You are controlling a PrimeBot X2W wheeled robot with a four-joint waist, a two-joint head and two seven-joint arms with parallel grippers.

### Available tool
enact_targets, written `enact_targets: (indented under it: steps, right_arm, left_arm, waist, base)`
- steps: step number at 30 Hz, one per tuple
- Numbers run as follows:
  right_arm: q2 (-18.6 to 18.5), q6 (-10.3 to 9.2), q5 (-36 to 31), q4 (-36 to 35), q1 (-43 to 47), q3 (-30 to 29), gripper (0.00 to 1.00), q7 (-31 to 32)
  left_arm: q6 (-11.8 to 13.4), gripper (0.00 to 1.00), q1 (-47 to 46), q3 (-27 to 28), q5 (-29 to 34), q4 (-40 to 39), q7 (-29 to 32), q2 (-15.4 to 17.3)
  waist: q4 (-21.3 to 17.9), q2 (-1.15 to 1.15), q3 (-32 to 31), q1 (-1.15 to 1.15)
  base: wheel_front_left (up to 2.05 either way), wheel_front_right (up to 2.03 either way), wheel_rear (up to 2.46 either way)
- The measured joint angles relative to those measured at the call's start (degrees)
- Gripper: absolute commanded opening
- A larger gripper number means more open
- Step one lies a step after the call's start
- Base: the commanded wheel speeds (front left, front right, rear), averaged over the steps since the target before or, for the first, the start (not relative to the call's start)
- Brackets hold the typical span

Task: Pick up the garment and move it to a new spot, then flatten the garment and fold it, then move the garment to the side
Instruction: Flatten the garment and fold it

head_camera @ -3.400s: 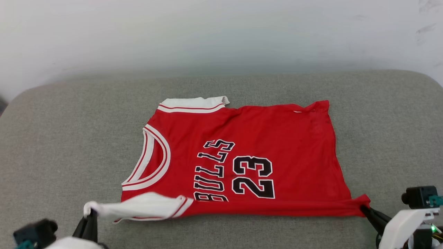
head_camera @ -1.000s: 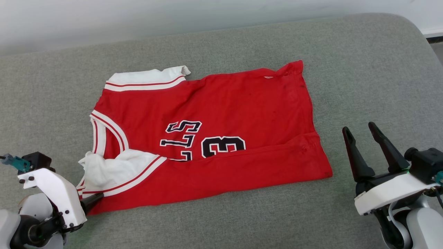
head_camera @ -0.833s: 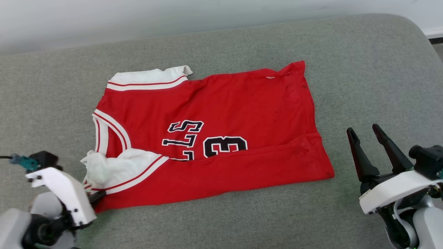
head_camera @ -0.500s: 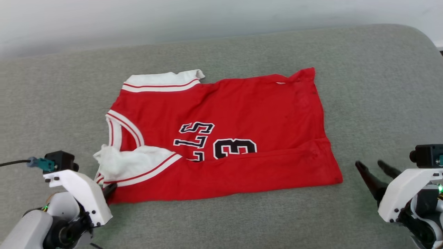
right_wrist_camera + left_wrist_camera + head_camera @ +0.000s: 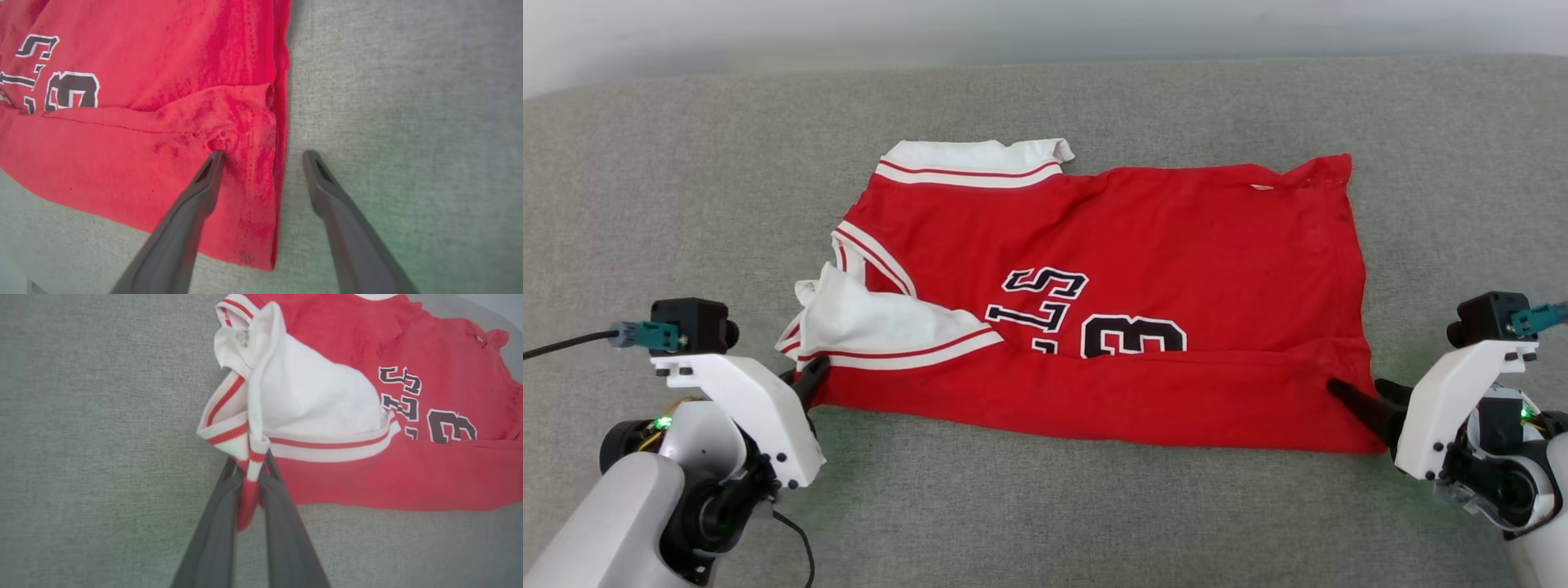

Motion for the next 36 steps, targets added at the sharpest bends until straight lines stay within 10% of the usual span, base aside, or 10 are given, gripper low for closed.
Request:
enact_targets:
  steps: [4,6,7,36]
  right_arm:
    - [-0.2,-0.05,2.1,2.9,-2.2,2.2,1.0,2.0]
    - [-0.5,-0.12,3.3,3.5,-2.9,3.0,0.07,2.4]
    - [-0.6,-0.13,3.7,3.7,-3.0,3.3,0.0,2.4]
    - [-4.2,-0.01,7.7,-0.9,4.1,11.7,0.0,0.2]
  left_arm:
    - [-0.4,0.0,-0.4,-0.7,0.3,0.3,-0.2,-0.9]
    - [-0.6,0.0,-0.4,-1.0,0.3,0.7,-0.4,-1.1]
    - [-0.6,0.0,-0.4,-1.0,0.3,0.8,-0.5,-1.2]
    - [5.8,0.0,19.6,3.5,-5.3,-4.9,-3.5,1.3]
  waist:
    - [1.0,0.0,0.7,0.0]
    - [1.2,0.0,0.9,0.0]
    - [1.2,0.0,0.9,0.0]
    - [-1.6,0.0,-12.9,0.0]
  base:
    - [0.0,0.0,0.0]
    - [0.0,0.0,0.0]
    - [0.0,0.0,0.0]
    - [0.0,0.0,0.0]
